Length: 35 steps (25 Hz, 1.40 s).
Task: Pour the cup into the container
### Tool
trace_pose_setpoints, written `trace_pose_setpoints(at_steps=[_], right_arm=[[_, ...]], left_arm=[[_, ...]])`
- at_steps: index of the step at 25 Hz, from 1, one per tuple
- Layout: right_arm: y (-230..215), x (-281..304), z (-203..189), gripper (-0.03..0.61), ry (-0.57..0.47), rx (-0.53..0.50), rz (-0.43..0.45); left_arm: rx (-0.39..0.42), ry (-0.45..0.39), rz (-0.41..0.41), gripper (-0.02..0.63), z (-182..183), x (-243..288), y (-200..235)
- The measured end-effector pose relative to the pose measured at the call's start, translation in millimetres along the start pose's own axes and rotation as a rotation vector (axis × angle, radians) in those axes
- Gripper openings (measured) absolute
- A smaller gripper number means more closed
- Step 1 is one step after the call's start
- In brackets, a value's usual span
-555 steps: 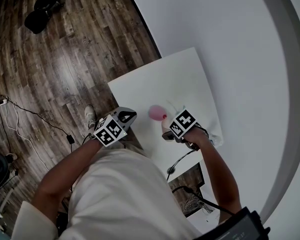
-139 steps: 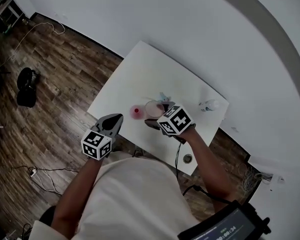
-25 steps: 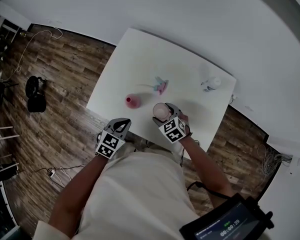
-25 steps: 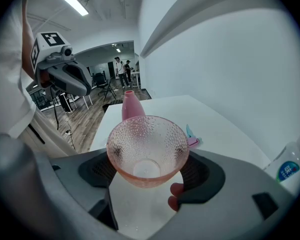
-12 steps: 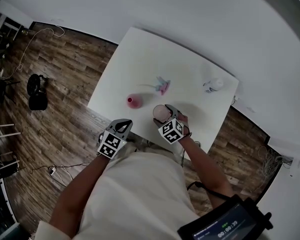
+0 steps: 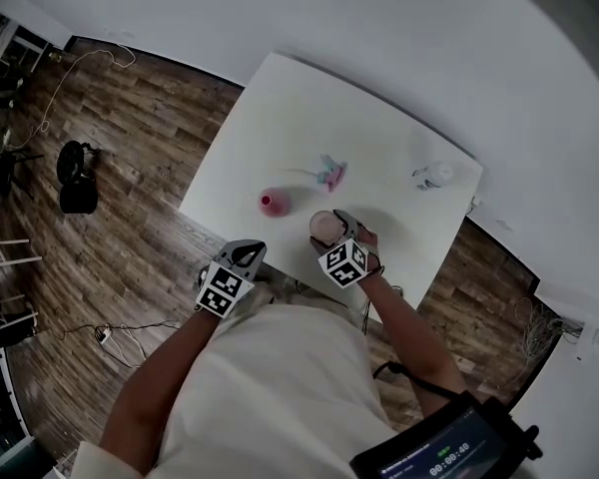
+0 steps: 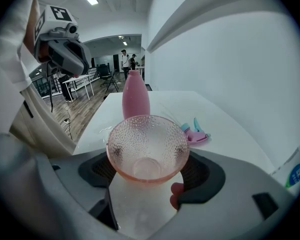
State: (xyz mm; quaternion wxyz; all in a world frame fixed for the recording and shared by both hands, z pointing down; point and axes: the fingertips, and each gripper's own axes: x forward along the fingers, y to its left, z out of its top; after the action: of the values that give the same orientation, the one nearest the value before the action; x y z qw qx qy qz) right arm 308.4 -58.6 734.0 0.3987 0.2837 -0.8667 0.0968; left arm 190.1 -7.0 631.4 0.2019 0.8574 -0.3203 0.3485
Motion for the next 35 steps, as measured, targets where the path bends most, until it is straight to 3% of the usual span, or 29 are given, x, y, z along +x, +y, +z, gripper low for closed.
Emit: trace_pose_setpoints(at_steps=[8, 14, 18, 24, 27, 35], right_arm=[[-2, 0, 0, 0.374, -0.002, 0.017, -0.006], [-9, -1, -8, 0.465, -0.033, 0.075, 0.022], [-5, -26, 10, 0.497, -0.077, 0.110, 0.012], [-8, -106, 102, 0.499, -0.261, 0.008, -0.101], [-1, -121, 164, 0.494, -0.351, -0.053, -0.095], [59, -140, 303, 0.329, -0.541, -0.065, -0.056]], left_arm=[[-0.049, -0.014, 0.012, 0.009, -1, -4, 14], [-0.124, -0.094, 0.034, 0.011, 8, 2, 31], [-0.168, -0.134, 0.035, 0.014, 0, -18, 35], [-0.259, -0.225, 0.096, 0.053, 11, -90, 34], [-0.293, -0.286, 0.157, 0.054, 12, -112, 48], [-0.305, -0.444, 0.335, 0.054, 36, -209, 83]])
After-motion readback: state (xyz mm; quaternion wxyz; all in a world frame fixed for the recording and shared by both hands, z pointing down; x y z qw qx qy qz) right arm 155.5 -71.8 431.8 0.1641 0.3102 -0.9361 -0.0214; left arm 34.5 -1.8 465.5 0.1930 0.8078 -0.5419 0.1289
